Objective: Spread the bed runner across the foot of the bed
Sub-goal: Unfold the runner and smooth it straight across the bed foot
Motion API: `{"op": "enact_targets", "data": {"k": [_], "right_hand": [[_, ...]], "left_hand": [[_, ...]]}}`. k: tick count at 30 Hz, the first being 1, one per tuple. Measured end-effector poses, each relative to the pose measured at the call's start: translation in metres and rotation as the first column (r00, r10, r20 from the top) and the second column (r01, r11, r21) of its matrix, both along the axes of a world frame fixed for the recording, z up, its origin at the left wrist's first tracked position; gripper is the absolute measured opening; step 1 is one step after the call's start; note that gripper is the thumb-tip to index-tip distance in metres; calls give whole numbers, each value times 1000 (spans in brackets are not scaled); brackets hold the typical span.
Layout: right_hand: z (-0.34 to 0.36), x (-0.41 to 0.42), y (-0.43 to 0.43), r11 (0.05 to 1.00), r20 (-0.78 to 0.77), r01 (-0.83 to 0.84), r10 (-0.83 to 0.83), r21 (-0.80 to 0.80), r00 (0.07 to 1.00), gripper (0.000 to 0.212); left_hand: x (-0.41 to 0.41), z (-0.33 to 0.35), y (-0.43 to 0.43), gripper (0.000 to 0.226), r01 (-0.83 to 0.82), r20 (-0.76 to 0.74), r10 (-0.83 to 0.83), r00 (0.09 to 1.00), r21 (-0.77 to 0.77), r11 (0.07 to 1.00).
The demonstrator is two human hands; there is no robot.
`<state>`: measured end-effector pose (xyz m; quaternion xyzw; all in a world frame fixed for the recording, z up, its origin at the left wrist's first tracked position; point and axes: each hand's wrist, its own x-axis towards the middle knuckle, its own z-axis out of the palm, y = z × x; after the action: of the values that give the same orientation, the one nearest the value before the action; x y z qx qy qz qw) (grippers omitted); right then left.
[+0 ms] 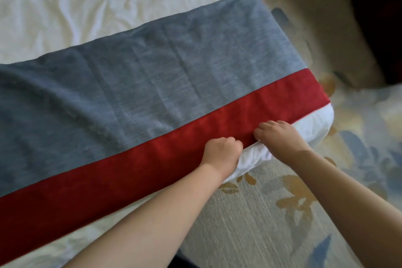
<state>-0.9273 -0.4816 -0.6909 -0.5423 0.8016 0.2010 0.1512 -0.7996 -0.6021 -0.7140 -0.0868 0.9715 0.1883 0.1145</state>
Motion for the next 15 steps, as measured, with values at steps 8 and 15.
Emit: {"op": "enact_targets", "data": {"k": [8,15], "right_hand": [[-12,-14,14,994,115,-14,27,-112,993,22],[-5,-51,31,957,52,-110,129,-269,990,23]], "left_hand": [[-7,-9,12,12,-37,39,36,999,26,999],[-32,-7,32,6,-159,-17,158,987,-54,986]]}}
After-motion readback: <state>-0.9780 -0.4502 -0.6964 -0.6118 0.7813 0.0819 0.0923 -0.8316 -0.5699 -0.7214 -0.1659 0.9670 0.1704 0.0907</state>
